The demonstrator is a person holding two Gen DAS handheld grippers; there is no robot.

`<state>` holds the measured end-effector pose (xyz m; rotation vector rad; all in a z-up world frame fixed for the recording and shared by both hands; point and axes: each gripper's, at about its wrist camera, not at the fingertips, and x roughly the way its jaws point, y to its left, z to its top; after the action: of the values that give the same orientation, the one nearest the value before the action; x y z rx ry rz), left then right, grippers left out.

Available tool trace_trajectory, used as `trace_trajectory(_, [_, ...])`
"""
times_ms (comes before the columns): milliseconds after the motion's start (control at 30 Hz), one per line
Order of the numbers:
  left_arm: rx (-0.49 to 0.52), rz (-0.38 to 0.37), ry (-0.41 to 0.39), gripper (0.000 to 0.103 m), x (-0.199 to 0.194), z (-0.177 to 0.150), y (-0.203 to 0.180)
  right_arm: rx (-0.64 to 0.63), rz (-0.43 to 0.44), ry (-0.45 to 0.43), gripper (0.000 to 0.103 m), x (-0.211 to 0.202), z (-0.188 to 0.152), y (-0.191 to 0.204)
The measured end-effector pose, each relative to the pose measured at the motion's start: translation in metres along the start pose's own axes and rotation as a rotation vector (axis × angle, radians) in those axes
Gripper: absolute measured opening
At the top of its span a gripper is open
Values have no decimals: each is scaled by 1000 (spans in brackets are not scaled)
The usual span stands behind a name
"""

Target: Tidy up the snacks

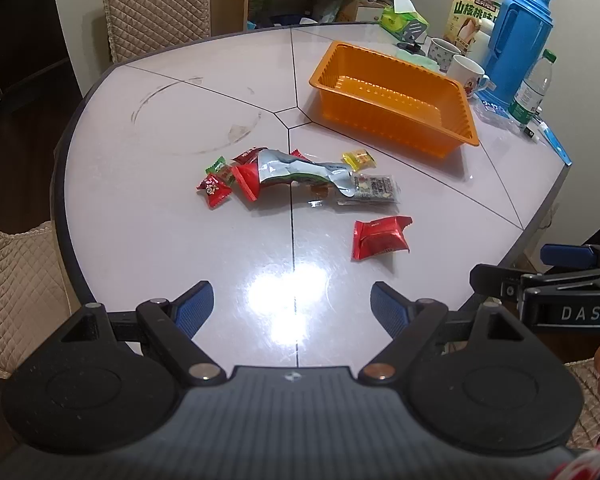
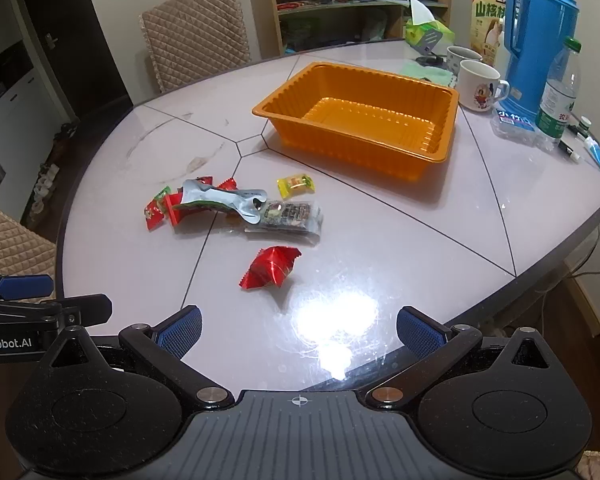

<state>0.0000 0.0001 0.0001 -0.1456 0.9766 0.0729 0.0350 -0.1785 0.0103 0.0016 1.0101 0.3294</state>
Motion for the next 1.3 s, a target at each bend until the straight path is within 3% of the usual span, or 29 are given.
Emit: trace_trajectory(1300, [0, -1, -6, 84, -2, 3, 3, -2, 2, -6, 103, 8, 14, 1])
